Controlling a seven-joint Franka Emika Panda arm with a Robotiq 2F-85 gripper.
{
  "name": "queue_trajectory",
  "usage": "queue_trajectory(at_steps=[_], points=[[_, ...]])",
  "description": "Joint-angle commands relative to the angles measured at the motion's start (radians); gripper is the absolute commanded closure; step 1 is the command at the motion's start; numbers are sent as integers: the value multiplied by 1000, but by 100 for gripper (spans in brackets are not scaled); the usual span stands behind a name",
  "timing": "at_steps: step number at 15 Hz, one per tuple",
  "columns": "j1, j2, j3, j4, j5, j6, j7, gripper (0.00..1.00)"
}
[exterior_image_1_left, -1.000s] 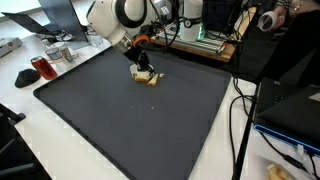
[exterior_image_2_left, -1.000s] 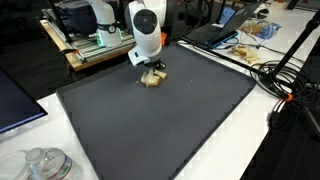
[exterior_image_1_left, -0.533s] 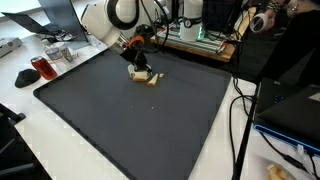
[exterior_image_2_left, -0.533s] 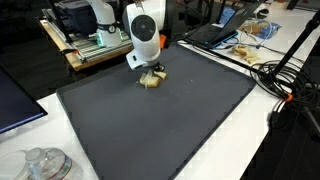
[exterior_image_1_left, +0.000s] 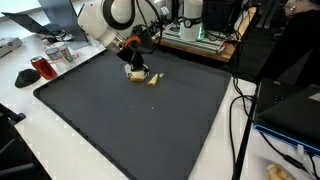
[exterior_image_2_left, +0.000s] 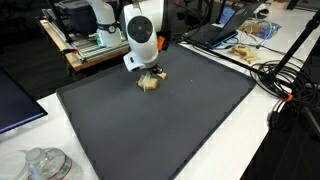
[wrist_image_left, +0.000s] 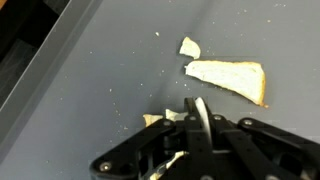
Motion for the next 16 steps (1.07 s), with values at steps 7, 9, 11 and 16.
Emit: queue_trajectory(at_steps=[7,9,11,16], points=[[-24,79,5,94,-2,-56,-20,99],[-30,98,6,118,-1,-81,-26,99],[-36,122,4,142,5,-98,-23,99],[-56,154,-5,182,14,-136,-17,99]])
